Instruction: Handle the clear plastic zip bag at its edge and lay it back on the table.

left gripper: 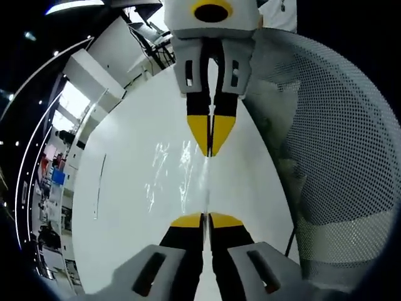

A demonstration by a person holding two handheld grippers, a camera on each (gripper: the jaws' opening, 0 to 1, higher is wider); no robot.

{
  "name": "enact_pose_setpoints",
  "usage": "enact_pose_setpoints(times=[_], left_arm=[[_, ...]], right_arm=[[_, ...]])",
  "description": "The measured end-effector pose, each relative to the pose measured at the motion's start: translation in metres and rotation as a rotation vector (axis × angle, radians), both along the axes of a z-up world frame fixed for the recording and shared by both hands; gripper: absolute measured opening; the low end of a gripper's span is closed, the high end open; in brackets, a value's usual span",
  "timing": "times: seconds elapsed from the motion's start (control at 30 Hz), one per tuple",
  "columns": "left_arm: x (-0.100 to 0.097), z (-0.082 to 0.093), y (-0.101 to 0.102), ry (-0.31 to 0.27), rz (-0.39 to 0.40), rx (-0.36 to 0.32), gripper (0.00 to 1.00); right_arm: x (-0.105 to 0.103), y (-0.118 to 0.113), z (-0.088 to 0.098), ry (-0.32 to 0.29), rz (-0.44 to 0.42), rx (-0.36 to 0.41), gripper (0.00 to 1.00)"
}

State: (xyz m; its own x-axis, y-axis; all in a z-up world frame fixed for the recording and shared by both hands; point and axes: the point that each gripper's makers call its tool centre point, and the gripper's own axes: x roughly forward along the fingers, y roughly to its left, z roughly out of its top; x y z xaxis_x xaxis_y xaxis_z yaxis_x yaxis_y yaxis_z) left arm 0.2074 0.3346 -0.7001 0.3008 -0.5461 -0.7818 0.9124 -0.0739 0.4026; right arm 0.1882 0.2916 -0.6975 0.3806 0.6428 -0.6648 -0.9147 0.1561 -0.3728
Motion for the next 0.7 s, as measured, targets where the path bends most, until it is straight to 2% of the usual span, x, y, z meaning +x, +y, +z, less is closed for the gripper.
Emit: enact_pose_setpoints(times=[0.2,0.43,0.7], left_arm=[[0.001,-0.001,-0.002,-0.01,-0.017,-0.001,0.0],[0.001,0.0,-0.003,0.005,-0.005,-0.017,0.0],[0.0,0.001,-0.004,0.021,-0.004,-0.017,0.0]], right_arm=[[0.0,-0.001,0.0,0.007,-0.009,0.004,0.0],[-0.003,0.001,0.003,0.072,-0.049,0.057,0.0],[0.0,0.011,0.013,0.06,-0.037,0.079,0.02]])
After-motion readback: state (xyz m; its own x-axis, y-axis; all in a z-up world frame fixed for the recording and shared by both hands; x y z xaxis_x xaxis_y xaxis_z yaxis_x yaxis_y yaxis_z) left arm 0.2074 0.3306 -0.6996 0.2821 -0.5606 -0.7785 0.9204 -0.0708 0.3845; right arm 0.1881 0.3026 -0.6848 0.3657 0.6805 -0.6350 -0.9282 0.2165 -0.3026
